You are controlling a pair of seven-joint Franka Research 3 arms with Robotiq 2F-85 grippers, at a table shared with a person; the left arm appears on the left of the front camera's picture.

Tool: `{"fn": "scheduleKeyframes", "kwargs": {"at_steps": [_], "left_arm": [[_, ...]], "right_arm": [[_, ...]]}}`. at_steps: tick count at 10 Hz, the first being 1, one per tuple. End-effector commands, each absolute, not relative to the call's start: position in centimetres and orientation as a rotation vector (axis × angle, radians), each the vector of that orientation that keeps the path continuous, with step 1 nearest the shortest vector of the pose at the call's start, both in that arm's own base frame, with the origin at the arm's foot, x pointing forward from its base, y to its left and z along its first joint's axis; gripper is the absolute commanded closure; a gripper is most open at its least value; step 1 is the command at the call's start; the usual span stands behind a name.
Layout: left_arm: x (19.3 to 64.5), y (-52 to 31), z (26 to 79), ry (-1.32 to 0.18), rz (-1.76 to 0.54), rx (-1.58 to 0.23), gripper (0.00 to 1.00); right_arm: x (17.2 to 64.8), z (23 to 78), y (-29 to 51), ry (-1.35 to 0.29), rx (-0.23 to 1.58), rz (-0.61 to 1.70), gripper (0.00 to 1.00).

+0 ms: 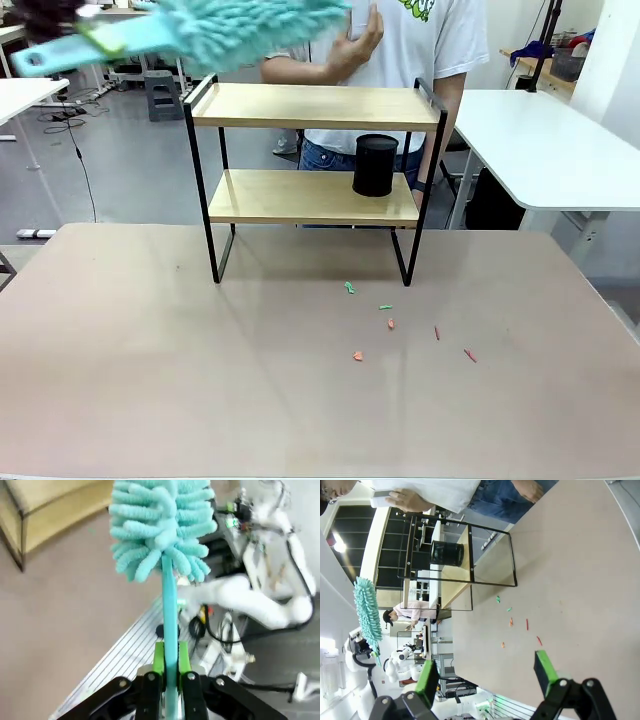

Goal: Clean the shelf.
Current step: Clean the remaining tier of the Shelf with the Duster once objects are removed.

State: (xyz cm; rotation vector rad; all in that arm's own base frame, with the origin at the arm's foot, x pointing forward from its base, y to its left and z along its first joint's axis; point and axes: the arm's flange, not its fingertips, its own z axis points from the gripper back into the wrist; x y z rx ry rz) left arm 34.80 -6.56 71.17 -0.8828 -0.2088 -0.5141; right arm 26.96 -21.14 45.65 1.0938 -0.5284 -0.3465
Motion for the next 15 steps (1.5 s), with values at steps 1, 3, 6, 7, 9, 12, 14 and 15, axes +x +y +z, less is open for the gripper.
{"fn": "scheduleKeyframes", "kwargs": {"at_steps": [1, 3, 6, 7, 9, 12, 14, 15], "left_arm": [[28.3, -3.5, 67.9, -0.372, -0.157, -0.888, 0.88], [28.6, 0.0, 65.3, -0.388, 0.245, -0.834, 0.88], [34.2, 1.5, 60.6, -0.253, 0.328, -0.625, 0.88], [36.3, 1.1, 58.1, -0.169, 0.216, -0.52, 0.88], [40.5, 0.4, 53.2, 0.048, 0.071, -0.531, 0.88], [36.4, 0.2, 55.2, -0.149, 0.239, -0.561, 0.88], [36.4, 0.2, 55.2, -0.149, 0.239, -0.561, 0.88], [36.4, 0.2, 55.2, -0.149, 0.239, -0.561, 0.88]], "right_arm": [[27.2, 45.7, -21.1, -0.559, 1.105, -0.329, 0.0], [27.2, 45.7, -21.1, -0.559, 1.105, -0.329, 0.0], [27.2, 45.7, -21.1, -0.559, 1.105, -0.329, 0.0], [27.2, 45.7, -21.1, -0.559, 1.105, -0.329, 0.0], [27.2, 45.7, -21.1, -0.559, 1.105, -0.329, 0.0], [27.2, 45.7, -21.1, -0.559, 1.105, -0.329, 0.0], [27.2, 45.7, -21.1, -0.559, 1.105, -0.329, 0.0], [27.2, 45.7, -21.1, -0.559, 1.105, -0.329, 0.0]]}}
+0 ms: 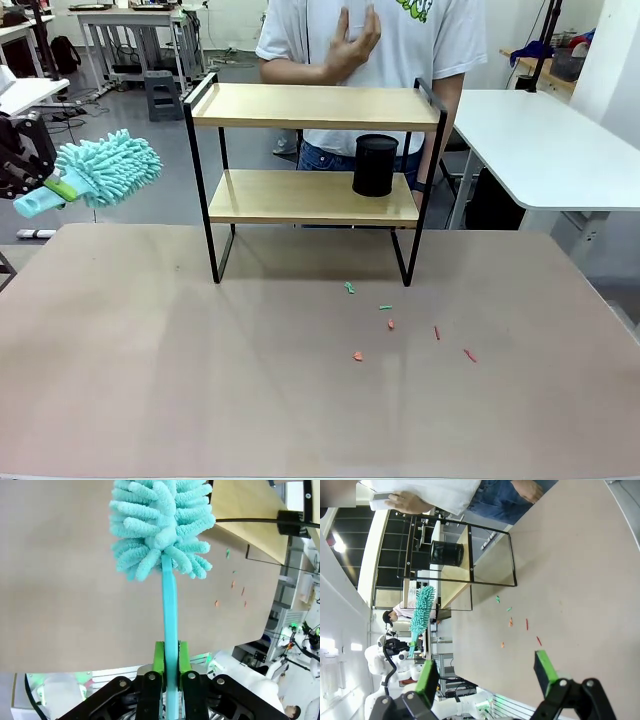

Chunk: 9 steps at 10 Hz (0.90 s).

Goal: Clean the shelf.
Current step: Clean the remaining tier of the Shelf with the Duster once objects are removed, then hand the Duster back to the human.

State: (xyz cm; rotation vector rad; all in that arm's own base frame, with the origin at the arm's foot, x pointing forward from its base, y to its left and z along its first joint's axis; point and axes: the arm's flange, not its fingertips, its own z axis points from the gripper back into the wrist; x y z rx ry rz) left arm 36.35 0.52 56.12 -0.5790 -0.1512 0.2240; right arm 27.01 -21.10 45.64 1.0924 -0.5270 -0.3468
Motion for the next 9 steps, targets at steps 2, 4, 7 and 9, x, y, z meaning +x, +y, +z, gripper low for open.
{"fn": "scheduleKeyframes", "kwargs": {"at_steps": [2, 4, 7, 9], "left_arm": [[36.42, 0.18, 55.22, -0.149, 0.239, -0.561, 0.88], [36.42, 0.18, 55.22, -0.149, 0.239, -0.561, 0.88], [36.42, 0.18, 55.22, -0.149, 0.239, -0.561, 0.88], [36.42, 0.18, 55.22, -0.149, 0.239, -0.561, 0.88]], "right_arm": [[27.19, 45.7, -21.08, -0.559, 1.105, -0.329, 0.0], [27.19, 45.7, -21.08, -0.559, 1.105, -0.329, 0.0], [27.19, 45.7, -21.08, -0.559, 1.105, -0.329, 0.0], [27.19, 45.7, -21.08, -0.559, 1.105, -0.329, 0.0]]}}
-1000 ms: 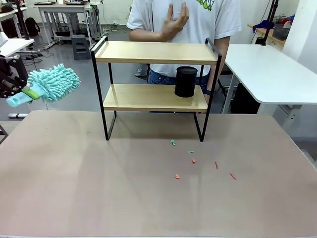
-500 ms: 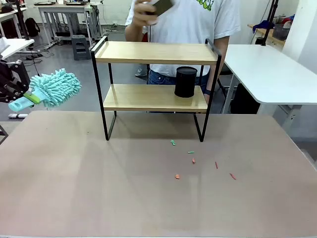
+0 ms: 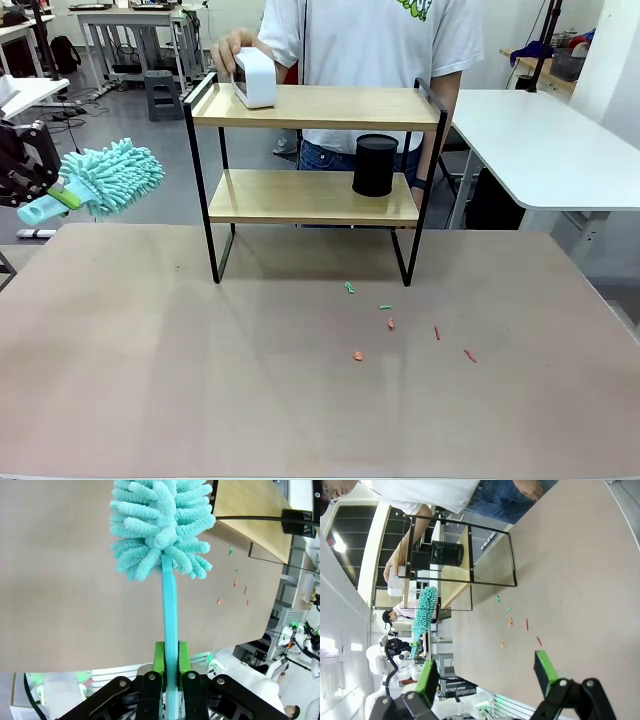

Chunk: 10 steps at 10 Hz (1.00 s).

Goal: Clean the shelf.
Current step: Hand the Duster back to the human.

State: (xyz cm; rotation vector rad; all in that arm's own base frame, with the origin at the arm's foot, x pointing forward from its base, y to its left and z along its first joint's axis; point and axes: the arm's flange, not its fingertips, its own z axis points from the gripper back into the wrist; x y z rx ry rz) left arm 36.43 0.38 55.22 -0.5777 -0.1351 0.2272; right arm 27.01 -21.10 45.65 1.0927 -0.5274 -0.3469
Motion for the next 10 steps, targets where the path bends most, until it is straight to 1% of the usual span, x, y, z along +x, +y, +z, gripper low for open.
{"fn": "scheduleKeyframes", "kwargs": {"at_steps": [1, 3, 4, 5, 6, 7, 8, 9, 10], "left_arm": [[36.4, 0.2, 55.2, -0.149, 0.239, -0.561, 0.88], [36.4, 0.4, 55.2, -0.135, 0.227, -0.578, 0.88], [36.3, -1.1, 56.8, -0.18, 0.117, -0.644, 0.88], [35.2, -2.3, 60.4, -0.271, -0.004, -0.693, 0.88], [33.1, -2.4, 63.8, -0.37, -0.022, -0.684, 0.88], [29.8, -2.0, 66.9, -0.493, -0.009, -0.691, 0.88], [26.6, -1.7, 68.7, -0.607, 0.065, -0.661, 0.88], [23.4, -2.3, 69.9, -0.658, -0.062, -0.745, 0.88], [21.4, -3.6, 70.4, -0.684, -0.169, -0.765, 0.88]], "right_arm": [[27.2, 45.7, -21.1, -0.559, 1.105, -0.329, 0.0], [27.0, 45.6, -21.1, -0.527, 1.093, -0.347, 0.0], [26.5, 47.2, -21.7, -0.585, 1.116, -0.348, 0.0], [27.2, 51.2, -20.9, -0.662, 1.104, -0.255, 0.0], [28.4, 55.6, -19.4, -0.695, 1.128, -0.128, 0.0], [29.6, 59.5, -17.1, -0.721, 1.083, -0.008, 0.0], [30.3, 61.4, -14.4, -0.711, 1.069, 0.108, 0.0], [30.8, 62.1, -12.0, -0.65, 1.079, 0.21, 0.0], [31.1, 62.4, -9.8, -0.597, 1.113, 0.292, 0.0]]}}
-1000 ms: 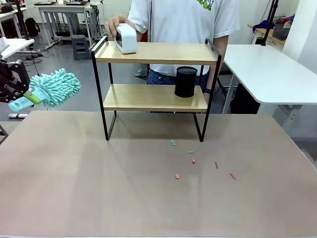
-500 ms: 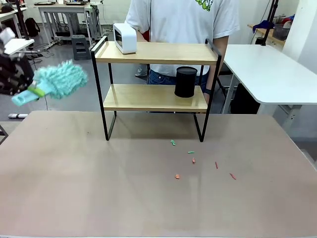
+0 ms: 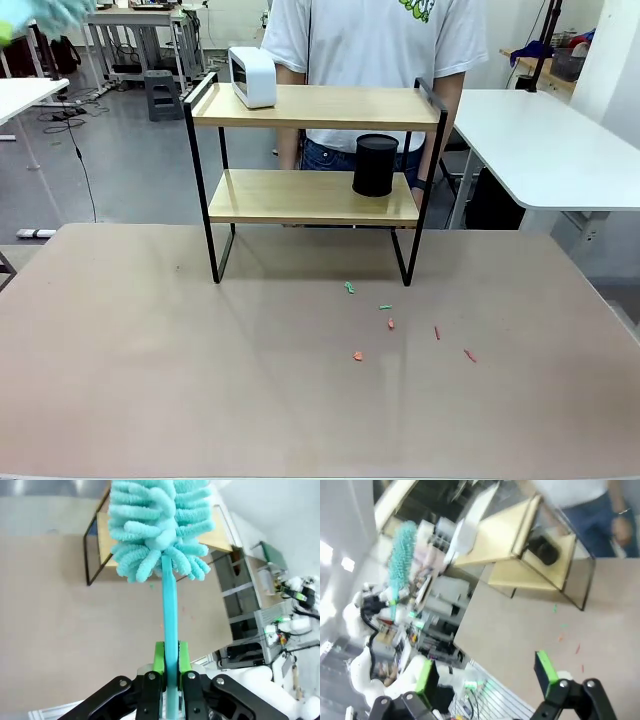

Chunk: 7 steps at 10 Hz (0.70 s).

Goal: Clean the shelf.
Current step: Hand the Duster back to the human.

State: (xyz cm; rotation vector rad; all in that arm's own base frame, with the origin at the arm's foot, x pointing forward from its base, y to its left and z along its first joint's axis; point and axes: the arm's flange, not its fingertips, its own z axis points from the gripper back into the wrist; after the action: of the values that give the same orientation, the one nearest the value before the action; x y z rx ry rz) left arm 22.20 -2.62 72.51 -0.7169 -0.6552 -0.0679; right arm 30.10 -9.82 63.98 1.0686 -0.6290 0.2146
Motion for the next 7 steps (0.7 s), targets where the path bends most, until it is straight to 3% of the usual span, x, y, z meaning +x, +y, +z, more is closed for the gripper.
{"fn": "scheduleKeyframes", "kwargs": {"at_steps": [1, 4, 5, 6, 7], "left_arm": [[20.1, -5.2, 70.5, -0.61, -0.371, -0.794, 0.88], [21.9, -10.4, 68.9, -0.198, -1.016, -0.782, 0.88], [23.4, -11.5, 67.5, -0.075, -1.064, -0.698, 0.88], [18.9, -10.5, 68.6, -0.386, -0.647, -0.807, 0.88], [18.9, -10.5, 68.6, -0.386, -0.647, -0.807, 0.88]], "right_arm": [[31.3, 62.9, -7.8, -0.578, 1.131, 0.336, 0.0], [30.7, 61.8, -3.4, -0.542, 1.143, 0.383, 0.0], [31.4, 63.5, -4.4, -0.552, 1.125, 0.355, 0.0], [31.4, 63.5, -4.4, -0.552, 1.125, 0.355, 0.0], [31.4, 63.5, -4.4, -0.552, 1.125, 0.355, 0.0]]}}
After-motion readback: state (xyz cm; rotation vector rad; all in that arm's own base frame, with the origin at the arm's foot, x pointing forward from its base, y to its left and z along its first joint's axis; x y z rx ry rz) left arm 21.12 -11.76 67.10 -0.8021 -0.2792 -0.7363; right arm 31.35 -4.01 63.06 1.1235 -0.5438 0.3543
